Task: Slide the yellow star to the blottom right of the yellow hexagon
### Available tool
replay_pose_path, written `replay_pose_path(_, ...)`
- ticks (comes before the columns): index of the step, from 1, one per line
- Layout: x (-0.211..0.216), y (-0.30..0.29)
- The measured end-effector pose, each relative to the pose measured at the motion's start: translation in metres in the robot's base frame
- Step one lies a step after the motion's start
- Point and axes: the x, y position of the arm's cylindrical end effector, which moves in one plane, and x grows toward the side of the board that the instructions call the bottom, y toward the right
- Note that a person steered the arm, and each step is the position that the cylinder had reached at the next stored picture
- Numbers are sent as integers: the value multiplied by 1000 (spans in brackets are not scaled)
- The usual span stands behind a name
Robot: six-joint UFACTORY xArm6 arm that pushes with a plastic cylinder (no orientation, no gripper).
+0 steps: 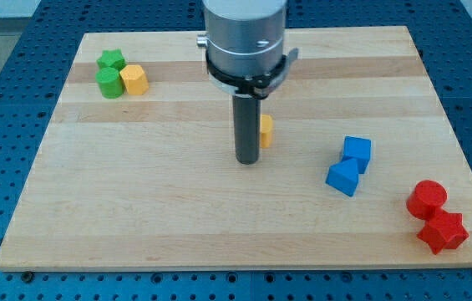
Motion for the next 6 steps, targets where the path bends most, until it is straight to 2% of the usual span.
replay_pose_path(1, -8, 44)
replay_pose_path(2, -8, 48)
replay_pose_path(5, -30, 21)
replay_pose_path(6, -38, -13)
